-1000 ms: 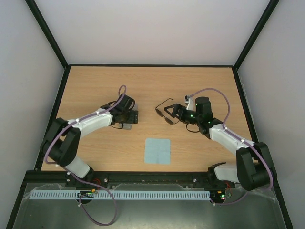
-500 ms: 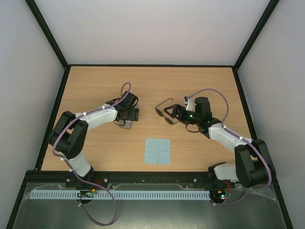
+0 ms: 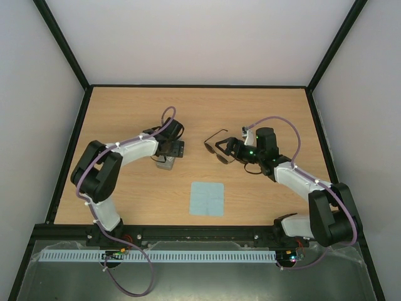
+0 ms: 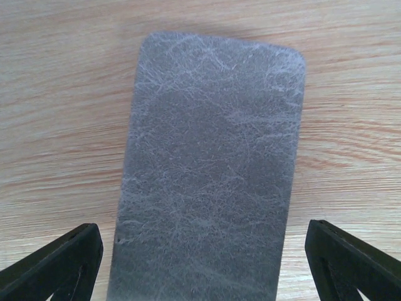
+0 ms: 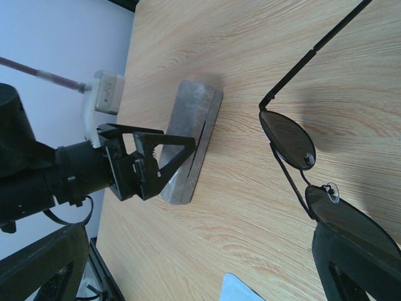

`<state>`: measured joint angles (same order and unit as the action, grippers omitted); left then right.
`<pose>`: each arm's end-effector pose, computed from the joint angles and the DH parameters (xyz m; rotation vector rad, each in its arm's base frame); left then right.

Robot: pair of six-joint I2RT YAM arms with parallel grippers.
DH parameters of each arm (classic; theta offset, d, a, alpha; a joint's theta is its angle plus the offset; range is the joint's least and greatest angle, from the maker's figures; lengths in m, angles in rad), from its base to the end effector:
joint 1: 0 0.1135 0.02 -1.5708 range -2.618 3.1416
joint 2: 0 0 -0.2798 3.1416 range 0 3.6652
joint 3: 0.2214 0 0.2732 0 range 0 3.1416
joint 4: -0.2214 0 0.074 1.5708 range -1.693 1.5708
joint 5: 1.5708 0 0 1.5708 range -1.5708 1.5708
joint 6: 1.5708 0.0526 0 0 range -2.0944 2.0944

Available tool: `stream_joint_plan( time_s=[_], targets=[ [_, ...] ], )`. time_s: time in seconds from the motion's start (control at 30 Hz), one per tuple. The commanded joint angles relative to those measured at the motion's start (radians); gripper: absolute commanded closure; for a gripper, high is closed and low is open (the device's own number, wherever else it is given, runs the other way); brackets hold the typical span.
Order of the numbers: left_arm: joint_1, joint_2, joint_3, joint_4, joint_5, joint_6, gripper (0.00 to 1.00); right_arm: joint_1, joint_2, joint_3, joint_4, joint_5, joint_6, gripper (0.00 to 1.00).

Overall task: Organize the sunglasses
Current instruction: Pick up the sunglasses case from the center of the board.

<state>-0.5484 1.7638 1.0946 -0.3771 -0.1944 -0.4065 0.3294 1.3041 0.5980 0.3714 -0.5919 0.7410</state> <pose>0.3320 -0.1909 0.1611 0.1159 2.5858 -0.0951 0.2735 0.1245 0.2175 -0.0158 2.0607 1.2585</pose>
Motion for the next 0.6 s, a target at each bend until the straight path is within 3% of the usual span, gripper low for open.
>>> stream_joint_plan(
  time_s=[0.0,0.27,0.43,0.57],
  targets=[
    [0.007,0.036,0.028,-0.006,0.001,0.02,0.08,0.005,0.004,0.026,-0.012,-0.019,-0.016,0.01],
    [0.012,0.042,0.028,-0.007,-0.001,0.02,0.11,0.005,0.003,0.025,-0.016,-0.017,-0.022,0.01],
    [0.017,0.043,0.026,-0.009,0.021,0.019,0.4,0.005,0.005,0.025,-0.016,-0.016,-0.022,0.01],
    [0.019,0.041,0.02,-0.013,0.037,0.015,0.53,0.005,0.005,0.024,-0.016,-0.016,-0.023,0.02]
  ],
)
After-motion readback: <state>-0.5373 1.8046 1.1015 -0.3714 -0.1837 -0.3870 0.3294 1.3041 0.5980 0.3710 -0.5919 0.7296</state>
